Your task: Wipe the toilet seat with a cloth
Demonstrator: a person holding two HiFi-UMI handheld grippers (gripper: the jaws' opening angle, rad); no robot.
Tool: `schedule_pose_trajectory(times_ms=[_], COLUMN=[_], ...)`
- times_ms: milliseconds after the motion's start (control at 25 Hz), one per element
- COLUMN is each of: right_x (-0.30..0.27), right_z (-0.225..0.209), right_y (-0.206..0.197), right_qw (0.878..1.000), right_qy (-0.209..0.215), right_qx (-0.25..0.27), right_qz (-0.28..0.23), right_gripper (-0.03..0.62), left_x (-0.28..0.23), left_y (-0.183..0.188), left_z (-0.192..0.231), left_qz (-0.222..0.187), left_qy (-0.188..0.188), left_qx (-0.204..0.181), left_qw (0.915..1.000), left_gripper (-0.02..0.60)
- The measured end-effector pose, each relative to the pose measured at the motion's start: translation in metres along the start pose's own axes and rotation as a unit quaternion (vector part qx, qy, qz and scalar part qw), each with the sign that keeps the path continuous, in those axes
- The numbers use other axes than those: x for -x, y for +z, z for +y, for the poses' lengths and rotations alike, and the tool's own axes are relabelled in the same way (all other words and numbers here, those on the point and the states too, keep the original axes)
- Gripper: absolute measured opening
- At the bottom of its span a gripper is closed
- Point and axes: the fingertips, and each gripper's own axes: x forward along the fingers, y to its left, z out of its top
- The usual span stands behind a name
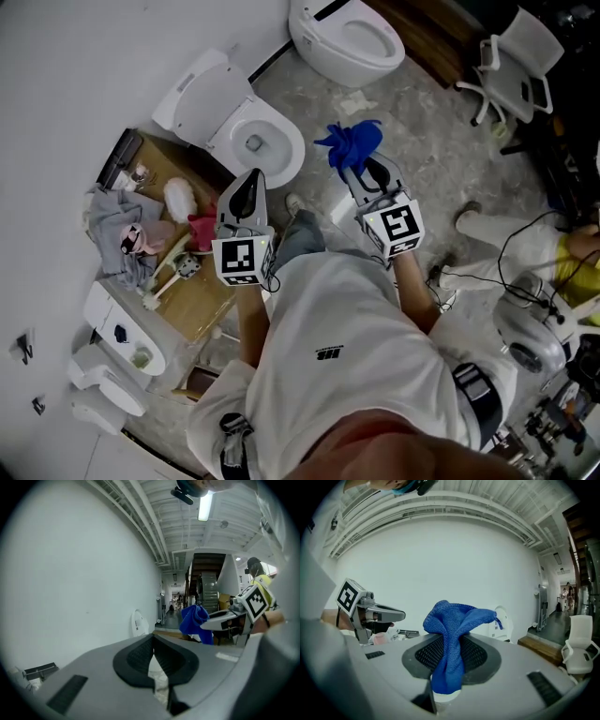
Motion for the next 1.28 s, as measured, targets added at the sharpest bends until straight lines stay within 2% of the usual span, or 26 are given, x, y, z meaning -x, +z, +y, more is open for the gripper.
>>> schedule_pose_trajectory(times_ms=[360,640,1000,1280], right_x=[-0.082,-0.122,-0.198,-0.257], right_z=[-0.038,-0.059,-0.081,-0.084], right_y=[0.007,-0.015,-0.034,-0.069], right_qw=[1.000,0.999,0.993,0.978], right_qy=[-0.006,0.005,0.098,0.177], right_qx=[-0.004,-0.017,-0.005,0.025], right_qz=[0.018,0.042,0.067,0.105], right_gripper=[0.093,0.094,0.094,0.094], left_x=[-0.081,-0.119,-0.166,-0.193], left_y=[-0.001,-0.013,-0.046,-0.099], left_z=[0.051,0.077,0.105,0.126], left_qz=[0.017,0.022,0.038,0.075], left_qy=[-0.017,-0.002,0.066,0.116], left_qx=[0.005,0.021,0.055,0.098], left_qw=[0.9997,0.9995,0.9956,0.9855], left_gripper=[0.011,0.011,0.011,0.011])
